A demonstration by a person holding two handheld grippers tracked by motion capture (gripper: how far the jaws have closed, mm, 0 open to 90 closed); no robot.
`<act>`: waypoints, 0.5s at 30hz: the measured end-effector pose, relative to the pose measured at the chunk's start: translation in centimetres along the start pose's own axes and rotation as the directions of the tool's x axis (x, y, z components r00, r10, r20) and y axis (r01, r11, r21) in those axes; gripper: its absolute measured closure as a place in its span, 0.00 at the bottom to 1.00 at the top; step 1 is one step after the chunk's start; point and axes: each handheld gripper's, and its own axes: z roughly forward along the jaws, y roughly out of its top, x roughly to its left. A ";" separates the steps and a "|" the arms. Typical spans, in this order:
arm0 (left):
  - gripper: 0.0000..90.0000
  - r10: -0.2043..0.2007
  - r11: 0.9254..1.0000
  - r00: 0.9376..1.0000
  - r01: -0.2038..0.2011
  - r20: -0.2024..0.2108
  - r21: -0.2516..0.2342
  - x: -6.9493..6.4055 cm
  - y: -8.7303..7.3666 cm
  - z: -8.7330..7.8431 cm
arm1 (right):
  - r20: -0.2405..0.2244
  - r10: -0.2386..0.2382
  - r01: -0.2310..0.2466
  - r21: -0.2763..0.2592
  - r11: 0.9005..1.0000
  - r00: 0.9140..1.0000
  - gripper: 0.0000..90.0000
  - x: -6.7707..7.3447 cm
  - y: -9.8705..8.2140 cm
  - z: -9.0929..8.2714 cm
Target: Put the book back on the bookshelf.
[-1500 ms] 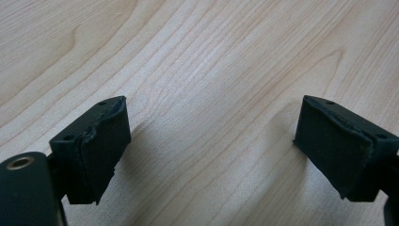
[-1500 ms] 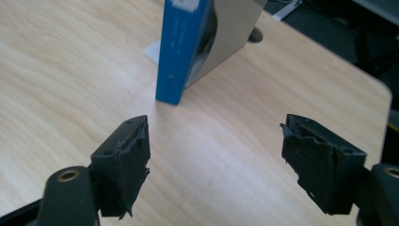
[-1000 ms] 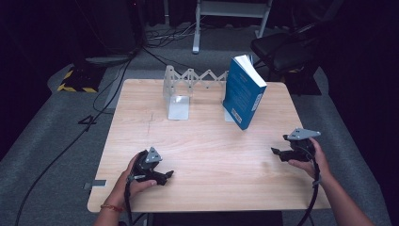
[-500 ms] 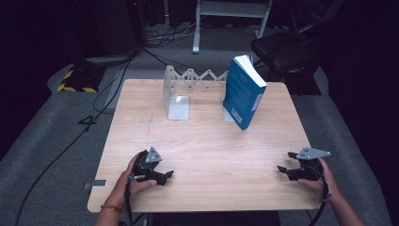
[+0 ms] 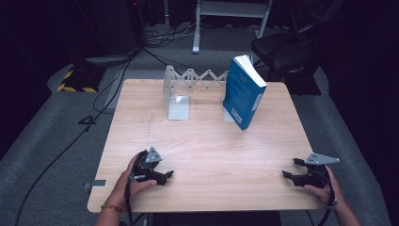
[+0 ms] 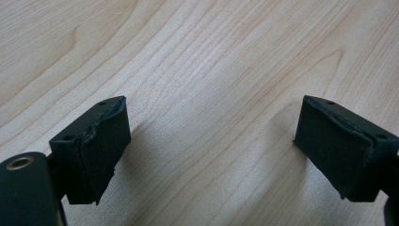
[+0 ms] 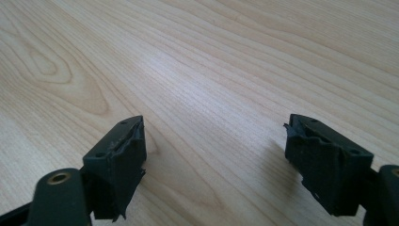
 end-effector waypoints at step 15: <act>0.12 -0.007 1.000 1.000 0.007 -0.004 0.000 -0.1 0.0 0.0 | 0.004 0.005 -0.005 0.000 1.000 1.000 0.24 0.0 0.0 0.0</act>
